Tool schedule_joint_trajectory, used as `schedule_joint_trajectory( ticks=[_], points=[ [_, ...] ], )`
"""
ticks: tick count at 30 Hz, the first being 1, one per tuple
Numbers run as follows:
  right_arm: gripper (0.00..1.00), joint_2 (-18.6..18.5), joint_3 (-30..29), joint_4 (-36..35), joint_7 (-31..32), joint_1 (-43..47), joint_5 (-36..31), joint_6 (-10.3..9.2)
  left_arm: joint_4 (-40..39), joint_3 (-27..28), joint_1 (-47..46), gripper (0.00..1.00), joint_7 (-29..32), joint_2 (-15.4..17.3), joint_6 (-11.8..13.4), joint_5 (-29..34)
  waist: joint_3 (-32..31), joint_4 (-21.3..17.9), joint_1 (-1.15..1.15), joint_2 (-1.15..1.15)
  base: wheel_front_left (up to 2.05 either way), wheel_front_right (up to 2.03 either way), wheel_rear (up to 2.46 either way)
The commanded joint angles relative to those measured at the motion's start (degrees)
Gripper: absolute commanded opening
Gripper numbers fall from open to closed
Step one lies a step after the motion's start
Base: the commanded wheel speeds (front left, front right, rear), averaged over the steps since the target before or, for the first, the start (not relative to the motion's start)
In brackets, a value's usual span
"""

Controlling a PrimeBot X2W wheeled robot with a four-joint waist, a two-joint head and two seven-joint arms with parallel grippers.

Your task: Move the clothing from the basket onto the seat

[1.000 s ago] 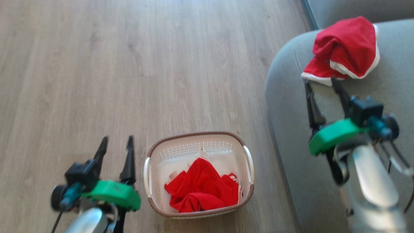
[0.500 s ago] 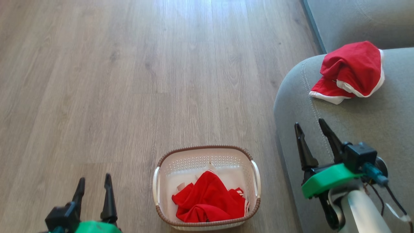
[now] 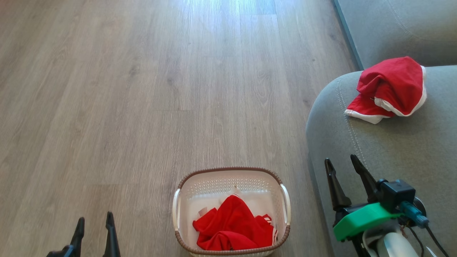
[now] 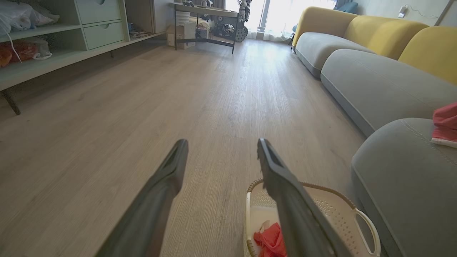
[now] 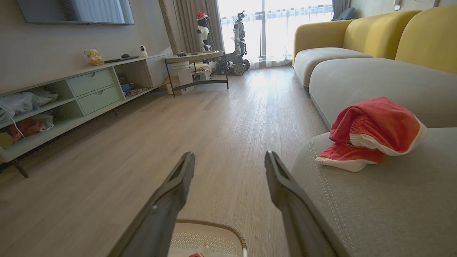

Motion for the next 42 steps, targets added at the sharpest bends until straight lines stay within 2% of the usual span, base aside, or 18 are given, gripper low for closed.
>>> schedule_joint_trajectory(
  ticks=[1, 14, 30, 37, 42],
  points=[
    [1.00, 0.3, 1.1, -2.0, -0.5, -1.4, 0.5, -0.02, -1.2, 2.8, -1.3, 1.00, -0.7, 0.5, -0.4, 0.7, 0.0, 0.0, 0.00, 0.00, 0.00, 0.00, 0.00],
    [1.00, 0.3, 1.6, -2.0, -0.5, -0.9, 1.3, -0.02, 0.4, 4.4, -0.9, 1.00, -0.7, -1.5, -3.1, 3.1, -0.1, -0.1, 0.00, 0.00, 0.00, 0.00, 0.00],
    [1.00, 0.3, 0.4, -1.9, -0.5, -0.6, -0.2, -0.02, 2.0, 4.2, -2.2, 1.00, -0.7, -2.6, -4.6, 4.3, 0.9, 0.2, 0.00, 0.00, 0.00, 0.00, 0.00],
    [1.00, 0.3, -2.3, -3.4, -0.5, -1.5, -1.9, -0.02, 3.5, 1.4, -5.7, 1.00, 0.7, -3.4, -5.6, 5.2, 4.1, 0.0, 0.00, 0.00, 0.00, 0.00, 0.00],
    [1.00, 0.3, -5.1, -6.0, -0.5, -4.2, -3.6, -0.02, 7.2, -1.5, -12.2, 1.00, 1.6, -4.9, -7.3, 6.6, 10.8, -0.9, 0.00, 0.00, 0.00, 0.00, 0.00]
  ],
)
